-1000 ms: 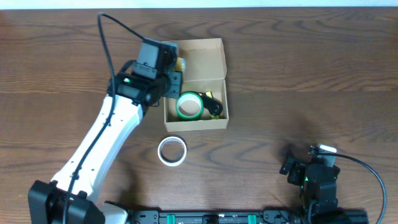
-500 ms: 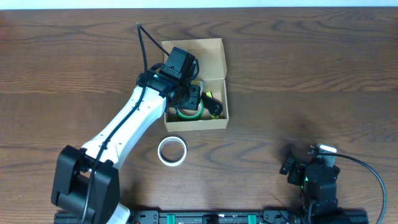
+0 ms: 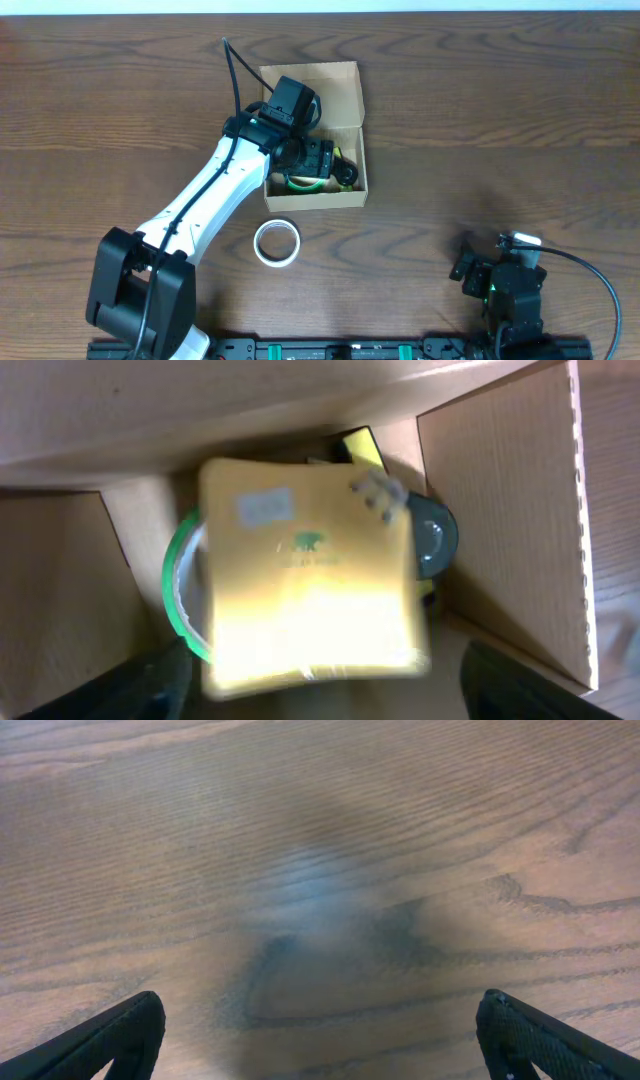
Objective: Pack container
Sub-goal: 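Lift the notepad over the box and drop it inside, then move the left gripper down toward the white tape roll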
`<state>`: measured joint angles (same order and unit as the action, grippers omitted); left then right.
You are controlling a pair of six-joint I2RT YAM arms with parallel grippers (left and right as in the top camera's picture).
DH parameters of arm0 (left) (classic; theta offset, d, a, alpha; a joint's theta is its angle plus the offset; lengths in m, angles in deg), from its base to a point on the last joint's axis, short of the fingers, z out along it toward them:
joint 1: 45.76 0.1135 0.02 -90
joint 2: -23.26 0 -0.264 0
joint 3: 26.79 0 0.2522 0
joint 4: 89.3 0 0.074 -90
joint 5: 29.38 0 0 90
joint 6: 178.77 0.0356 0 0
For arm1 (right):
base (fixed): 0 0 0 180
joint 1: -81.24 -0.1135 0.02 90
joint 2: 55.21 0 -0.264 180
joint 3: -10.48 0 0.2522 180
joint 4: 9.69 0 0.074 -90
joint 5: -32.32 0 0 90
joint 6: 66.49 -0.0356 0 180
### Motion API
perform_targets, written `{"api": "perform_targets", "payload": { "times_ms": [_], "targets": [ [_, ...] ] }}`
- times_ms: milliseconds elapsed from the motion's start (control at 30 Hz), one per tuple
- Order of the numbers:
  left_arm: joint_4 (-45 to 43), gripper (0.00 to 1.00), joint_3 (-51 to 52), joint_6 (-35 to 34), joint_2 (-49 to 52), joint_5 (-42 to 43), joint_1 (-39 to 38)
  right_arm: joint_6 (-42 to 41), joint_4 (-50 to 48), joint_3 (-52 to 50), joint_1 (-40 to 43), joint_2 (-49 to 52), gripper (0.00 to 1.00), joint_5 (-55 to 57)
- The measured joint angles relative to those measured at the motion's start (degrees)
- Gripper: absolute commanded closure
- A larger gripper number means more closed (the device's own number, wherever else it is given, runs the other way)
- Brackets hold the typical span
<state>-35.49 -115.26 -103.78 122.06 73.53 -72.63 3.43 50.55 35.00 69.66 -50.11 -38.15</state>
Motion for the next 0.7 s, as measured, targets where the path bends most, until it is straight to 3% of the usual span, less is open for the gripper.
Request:
{"api": "perform_targets", "payload": {
  "times_ms": [433, 700],
  "targets": [
    [-4.5, 0.05, -0.4, 0.0, -2.0, -3.1, 0.0, 0.0, 0.0, 0.0, 0.0, 0.0, 0.01, 0.0],
    [6.8, 0.04, -1.5, -1.4, -17.9, -8.7, 0.0, 0.0, 0.0, 0.0, 0.0, 0.0, 0.01, 0.0]
  ]
}}
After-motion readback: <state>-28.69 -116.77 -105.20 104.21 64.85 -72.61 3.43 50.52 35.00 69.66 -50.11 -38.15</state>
